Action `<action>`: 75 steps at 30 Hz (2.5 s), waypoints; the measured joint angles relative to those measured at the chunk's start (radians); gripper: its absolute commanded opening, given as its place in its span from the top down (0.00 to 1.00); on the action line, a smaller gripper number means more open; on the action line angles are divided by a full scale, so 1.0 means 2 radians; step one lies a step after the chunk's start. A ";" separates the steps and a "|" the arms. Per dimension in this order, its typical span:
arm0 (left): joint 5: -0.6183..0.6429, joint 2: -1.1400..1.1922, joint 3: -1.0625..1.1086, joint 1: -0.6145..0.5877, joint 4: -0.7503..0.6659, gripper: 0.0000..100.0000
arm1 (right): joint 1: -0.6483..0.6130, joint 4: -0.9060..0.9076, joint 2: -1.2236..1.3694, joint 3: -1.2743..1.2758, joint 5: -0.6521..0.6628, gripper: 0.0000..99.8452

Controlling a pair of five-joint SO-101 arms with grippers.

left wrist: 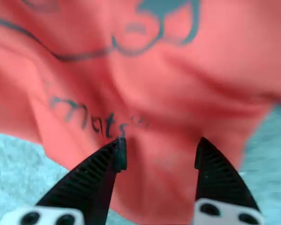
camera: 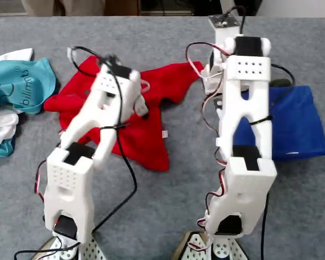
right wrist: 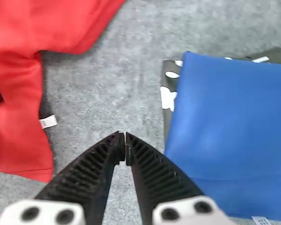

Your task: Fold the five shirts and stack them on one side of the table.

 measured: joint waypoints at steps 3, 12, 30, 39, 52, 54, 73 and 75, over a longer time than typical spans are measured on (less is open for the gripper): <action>0.002 0.016 0.025 0.038 -0.009 0.76 | 0.008 0.000 0.000 0.000 0.000 0.99; -0.028 0.046 0.037 0.107 -0.012 0.98 | 0.024 0.001 0.000 0.000 0.000 0.99; -0.402 -0.071 0.188 0.109 0.096 0.98 | 0.043 -0.002 0.000 0.000 0.003 0.98; -0.477 -0.459 0.471 0.117 0.032 0.98 | 0.054 -0.002 0.000 -0.049 0.003 0.98; -0.575 -0.802 0.572 0.000 0.043 0.87 | -0.027 -0.012 0.000 -0.052 0.003 0.77; -0.567 -0.813 0.553 -0.029 0.045 0.79 | -0.063 -0.012 0.008 -0.053 0.003 0.73; -0.349 -0.815 0.519 -0.248 -0.046 0.78 | -0.197 -0.018 0.364 -0.336 0.003 0.76; -0.325 -0.815 0.531 -0.263 -0.066 0.80 | -0.197 -0.009 0.393 -0.360 0.003 0.86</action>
